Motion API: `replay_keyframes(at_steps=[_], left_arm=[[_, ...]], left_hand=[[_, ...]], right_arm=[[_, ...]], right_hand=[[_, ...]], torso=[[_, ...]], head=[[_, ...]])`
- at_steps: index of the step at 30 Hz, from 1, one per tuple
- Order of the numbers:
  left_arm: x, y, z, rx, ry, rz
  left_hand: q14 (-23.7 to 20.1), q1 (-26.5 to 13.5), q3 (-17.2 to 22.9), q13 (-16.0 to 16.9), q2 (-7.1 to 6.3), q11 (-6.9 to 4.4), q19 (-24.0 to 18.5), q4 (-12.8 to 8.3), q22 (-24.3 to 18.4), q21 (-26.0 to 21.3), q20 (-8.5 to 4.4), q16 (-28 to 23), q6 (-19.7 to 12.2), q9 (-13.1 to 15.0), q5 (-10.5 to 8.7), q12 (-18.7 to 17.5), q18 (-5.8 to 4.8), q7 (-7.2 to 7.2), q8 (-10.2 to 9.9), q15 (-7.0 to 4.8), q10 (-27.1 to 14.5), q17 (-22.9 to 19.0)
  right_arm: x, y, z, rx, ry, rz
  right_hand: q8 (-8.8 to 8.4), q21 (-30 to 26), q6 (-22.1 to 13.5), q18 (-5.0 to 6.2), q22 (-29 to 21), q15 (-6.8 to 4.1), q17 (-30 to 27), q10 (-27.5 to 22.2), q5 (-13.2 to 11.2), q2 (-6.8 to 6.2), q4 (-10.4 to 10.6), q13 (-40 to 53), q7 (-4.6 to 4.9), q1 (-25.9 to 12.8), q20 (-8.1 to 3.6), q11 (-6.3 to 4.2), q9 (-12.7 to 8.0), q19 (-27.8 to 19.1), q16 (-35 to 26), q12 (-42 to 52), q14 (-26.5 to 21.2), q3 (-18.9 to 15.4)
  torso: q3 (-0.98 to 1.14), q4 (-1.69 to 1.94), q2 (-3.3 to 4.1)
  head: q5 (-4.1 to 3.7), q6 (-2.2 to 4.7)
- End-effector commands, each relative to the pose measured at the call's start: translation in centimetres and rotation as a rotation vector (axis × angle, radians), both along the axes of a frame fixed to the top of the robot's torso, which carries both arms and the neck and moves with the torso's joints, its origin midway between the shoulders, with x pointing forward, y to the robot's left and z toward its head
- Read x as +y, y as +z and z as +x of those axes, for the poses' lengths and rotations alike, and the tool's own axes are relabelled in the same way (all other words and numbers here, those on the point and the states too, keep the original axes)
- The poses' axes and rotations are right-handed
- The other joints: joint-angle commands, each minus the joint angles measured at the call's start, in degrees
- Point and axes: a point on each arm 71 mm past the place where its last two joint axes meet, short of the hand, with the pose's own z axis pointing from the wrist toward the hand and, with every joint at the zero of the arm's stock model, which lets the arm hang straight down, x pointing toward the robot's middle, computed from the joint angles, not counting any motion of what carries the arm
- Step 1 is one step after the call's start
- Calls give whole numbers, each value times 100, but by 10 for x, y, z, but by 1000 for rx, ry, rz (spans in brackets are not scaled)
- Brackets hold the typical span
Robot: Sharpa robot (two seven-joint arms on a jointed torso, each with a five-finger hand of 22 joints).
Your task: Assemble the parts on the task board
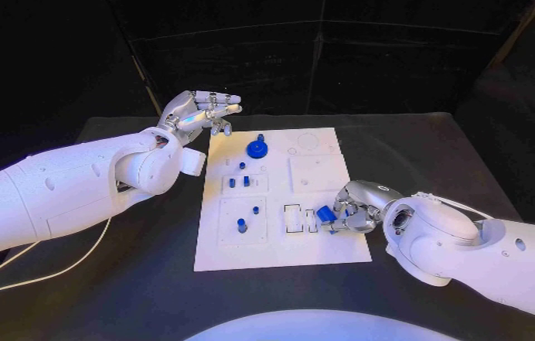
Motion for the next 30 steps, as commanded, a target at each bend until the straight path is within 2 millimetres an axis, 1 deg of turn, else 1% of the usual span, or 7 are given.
replay_keyframes(at_steps=[1,5,9,18,20,25,30], left_arm=[[-1,1,0,-4,-9,-9],[0,1,-1,-4,-7,-8],[1,1,-1,-4,-7,-8],[0,1,-1,-3,-9,-9],[0,1,-1,-3,-9,-9],[0,1,-1,-3,-10,-9],[0,1,-2,-2,-11,-10]], left_hand=[[21,-22,-22,2,56,8,12,-3,-9,-33,17,21,-8,-2,-25,32,76,3,17,29,-16,-3],[21,-22,-22,2,56,8,12,-3,-9,-33,17,21,-8,-2,-25,32,76,3,17,29,-16,-3],[21,-22,-22,2,56,8,12,-3,-9,-33,17,21,-8,-2,-25,32,76,3,17,29,-16,-3],[21,-22,-22,2,56,8,12,-3,-9,-33,17,21,-8,-2,-25,32,76,3,17,29,-16,-3],[21,-22,-22,2,56,8,12,-3,-9,-33,17,21,-8,-2,-25,32,76,3,17,29,-16,-3],[21,-22,-22,2,56,8,12,-3,-9,-33,17,21,-8,-2,-25,32,76,3,17,29,-16,-3],[24,-23,-32,2,60,7,16,1,-13,-38,17,27,-8,-2,-25,38,77,2,19,27,-18,3]], right_arm=[[-2,-4,-2,3,-16,3],[-1,0,-3,-29,-28,39],[1,7,-7,-72,-39,101],[12,16,-12,-108,-44,207],[14,16,-13,-102,-42,215],[25,11,-11,-58,-24,217],[36,7,-8,-30,-16,223]], right_hand=[[57,32,35,-121,28,-60,211,104,139,144,-38,103,-46,74,-18,-20,15,46,-20,90,349,20],[104,61,118,-130,74,-85,215,255,354,233,-55,299,-78,191,-40,-51,51,65,-20,252,350,24],[121,77,177,-135,101,-104,215,348,491,274,-51,423,-101,245,-58,-74,76,77,-21,348,351,6],[127,111,221,-147,158,-116,216,408,526,305,-28,501,-116,232,-71,-87,93,99,-22,408,352,-22],[124,114,227,-148,163,-120,217,413,551,320,-27,505,-121,236,-74,-91,96,102,-21,408,352,-25],[115,118,229,-149,168,-124,217,419,578,335,-17,512,-121,219,-79,-93,100,104,-22,406,352,-45],[95,116,241,-148,165,-124,217,421,506,396,4,510,-124,81,-83,-93,112,101,-24,382,353,-121]], torso=[[-2,-1,6],[2,-11,1],[1,-11,2],[-5,7,7],[-9,10,6],[-5,8,8],[-9,8,4]], head=[[13,-3],[32,-5],[33,-2],[37,-6],[37,-6],[73,-14],[83,-30]])
